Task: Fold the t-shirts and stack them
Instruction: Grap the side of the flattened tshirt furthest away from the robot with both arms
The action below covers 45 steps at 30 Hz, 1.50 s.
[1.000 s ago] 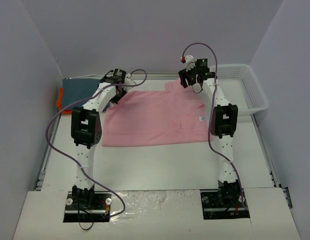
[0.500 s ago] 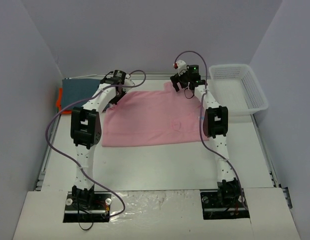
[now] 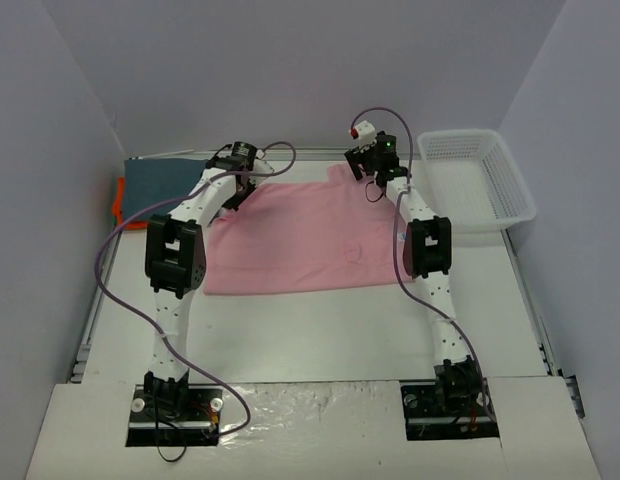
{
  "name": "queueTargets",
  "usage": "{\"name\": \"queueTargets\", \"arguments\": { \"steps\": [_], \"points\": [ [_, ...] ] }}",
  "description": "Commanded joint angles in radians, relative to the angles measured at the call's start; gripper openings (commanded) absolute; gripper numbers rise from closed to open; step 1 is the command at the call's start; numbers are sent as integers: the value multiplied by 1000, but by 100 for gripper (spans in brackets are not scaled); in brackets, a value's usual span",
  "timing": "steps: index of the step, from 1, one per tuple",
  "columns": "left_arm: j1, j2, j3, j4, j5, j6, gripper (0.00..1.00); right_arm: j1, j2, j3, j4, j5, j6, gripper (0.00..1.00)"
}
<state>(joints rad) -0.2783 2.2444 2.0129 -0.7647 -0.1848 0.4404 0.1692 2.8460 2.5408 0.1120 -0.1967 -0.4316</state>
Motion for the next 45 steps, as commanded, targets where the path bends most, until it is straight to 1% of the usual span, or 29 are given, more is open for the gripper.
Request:
{"name": "queueTargets", "arguments": {
  "steps": [1, 4, 8, 11, 13, 15, 18, 19, 20, 23, 26, 29, 32, 33, 36, 37, 40, 45],
  "points": [
    [-18, -14, 46, -25, -22, -19, 2, -8, 27, 58, 64, 104, -30, 80],
    [-25, -11, 47, -25, -27, -17, 2, -7, 50, 81, 67, 105, -42, 78],
    [-32, 3, 61, -36, -30, -17, 2, -8, 70, 91, 58, 95, -35, 73],
    [-38, 10, 61, -44, -33, -16, 2, -13, 66, 91, 11, 59, -21, 71],
    [-41, 14, 60, -48, -33, -14, 3, -22, 55, 93, -40, 17, 10, 71],
    [-44, 14, 52, -50, -33, -12, 2, -40, 36, 99, -80, -61, 39, 70],
    [-48, 12, 46, -54, -33, -11, 2, -68, 10, 92, -167, -187, 125, 69],
    [-48, 12, 43, -56, -33, -9, 2, -77, 0, 85, -172, -210, 170, 68],
    [-48, 11, 40, -56, -33, -8, 3, -92, -5, 79, -175, -258, 192, 69],
    [-48, 9, 29, -48, -41, -2, 2, -115, -7, 62, -176, -331, 246, 70],
    [-48, 11, 26, -48, -44, 1, 2, -125, 1, 65, -175, -354, 272, 70],
    [-48, 18, 26, -47, -47, 3, 2, -131, 16, 75, -175, -385, 287, 70],
    [-48, 27, 32, -48, -47, 4, 2, -132, 27, 85, -175, -418, 300, 68],
    [-48, 29, 33, -50, -48, 4, 2, -131, 30, 88, -176, -426, 306, 64],
    [-48, 41, 43, -57, -48, 4, 2, -131, 44, 98, -176, -463, 310, 59],
    [-48, 44, 43, -58, -48, 6, 2, -129, 50, 101, -176, -505, 313, 59],
    [-48, 50, 43, -58, -50, 6, 2, -128, 56, 102, -179, -555, 314, 60],
    [-48, 50, 34, -59, -47, 6, 2, -112, 70, 127, -186, -555, 309, 59]
  ]
}}
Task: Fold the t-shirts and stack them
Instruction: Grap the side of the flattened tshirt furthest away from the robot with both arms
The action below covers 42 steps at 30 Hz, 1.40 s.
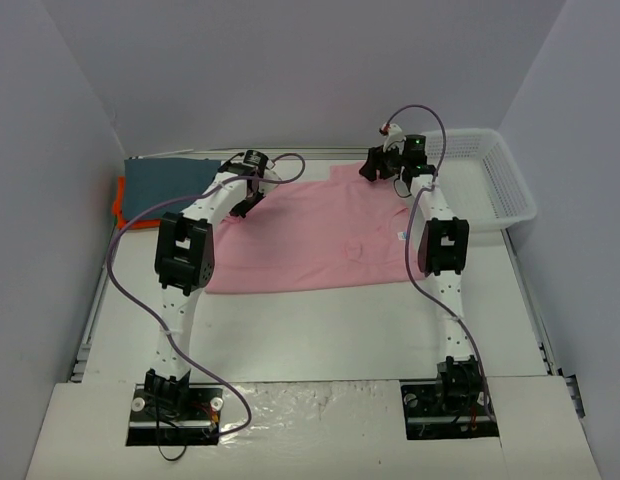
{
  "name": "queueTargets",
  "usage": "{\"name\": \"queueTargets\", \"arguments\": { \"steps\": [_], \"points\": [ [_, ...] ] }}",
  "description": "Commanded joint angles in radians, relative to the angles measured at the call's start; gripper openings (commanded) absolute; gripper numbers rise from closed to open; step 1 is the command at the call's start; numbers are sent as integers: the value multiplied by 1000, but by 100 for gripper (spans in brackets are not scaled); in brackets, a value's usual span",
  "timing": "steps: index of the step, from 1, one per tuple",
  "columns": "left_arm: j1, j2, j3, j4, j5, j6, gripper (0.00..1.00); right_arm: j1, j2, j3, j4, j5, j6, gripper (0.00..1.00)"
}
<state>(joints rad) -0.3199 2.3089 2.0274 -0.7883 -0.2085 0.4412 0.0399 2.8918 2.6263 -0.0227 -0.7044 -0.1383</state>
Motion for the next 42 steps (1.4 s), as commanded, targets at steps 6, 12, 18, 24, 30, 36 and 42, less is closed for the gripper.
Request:
{"name": "queueTargets", "arguments": {
  "steps": [6, 12, 18, 24, 30, 36, 42],
  "points": [
    [-5, -31, -2, -31, -11, 4, 2, 25, 40, 73, -49, -23, 20, 52],
    [-7, -25, -4, -31, -6, 2, 2, 37, 49, 97, -49, 3, 17, 32],
    [-7, -25, -4, -32, -2, -1, 2, 40, 47, 100, -48, 25, 14, 26],
    [-7, -25, -2, -32, -3, -2, 2, 48, 50, 115, -46, 85, -6, 17],
    [-4, -31, 14, -17, -11, 2, 2, 52, 29, 132, -45, 152, -17, 0],
    [21, -39, 63, 15, -29, 8, 2, 52, -35, 101, -52, 158, -29, 0],
    [51, -103, 8, 109, -23, -15, 2, 63, -120, 31, -89, 169, -78, 0]
  ]
}}
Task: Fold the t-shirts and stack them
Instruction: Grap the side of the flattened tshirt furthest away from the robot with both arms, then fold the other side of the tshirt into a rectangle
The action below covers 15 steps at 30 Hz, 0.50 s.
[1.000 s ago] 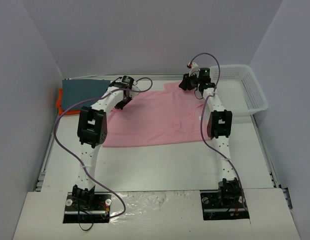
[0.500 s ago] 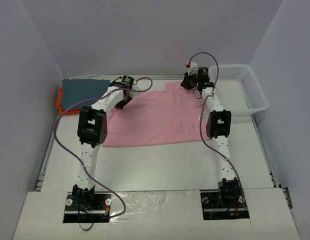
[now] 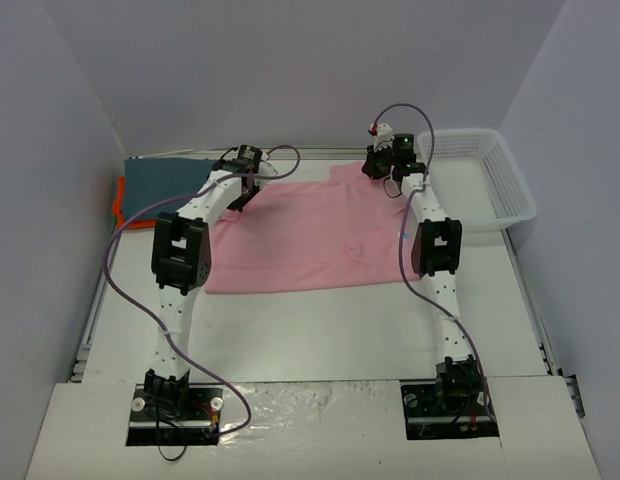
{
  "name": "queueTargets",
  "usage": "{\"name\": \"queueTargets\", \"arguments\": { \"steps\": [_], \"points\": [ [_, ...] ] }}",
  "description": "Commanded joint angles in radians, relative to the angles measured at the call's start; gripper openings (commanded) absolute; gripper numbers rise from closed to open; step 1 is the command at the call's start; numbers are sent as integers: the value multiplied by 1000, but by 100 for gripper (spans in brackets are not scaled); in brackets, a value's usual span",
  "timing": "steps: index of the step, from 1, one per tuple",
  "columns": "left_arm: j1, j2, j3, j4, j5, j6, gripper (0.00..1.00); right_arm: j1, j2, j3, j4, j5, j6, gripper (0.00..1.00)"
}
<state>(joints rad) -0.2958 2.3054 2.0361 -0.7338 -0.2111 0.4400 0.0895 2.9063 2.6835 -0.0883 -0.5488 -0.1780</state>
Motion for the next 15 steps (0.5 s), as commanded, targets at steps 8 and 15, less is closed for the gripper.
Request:
{"name": "queueTargets", "arguments": {
  "steps": [8, 15],
  "points": [
    [41, -172, -77, 83, -5, -12, 2, 30, -271, -118, -53, 46, -81, 0],
    [46, -207, -122, 96, 6, -14, 2, 47, -328, -148, -59, 72, -104, 0]
  ]
}}
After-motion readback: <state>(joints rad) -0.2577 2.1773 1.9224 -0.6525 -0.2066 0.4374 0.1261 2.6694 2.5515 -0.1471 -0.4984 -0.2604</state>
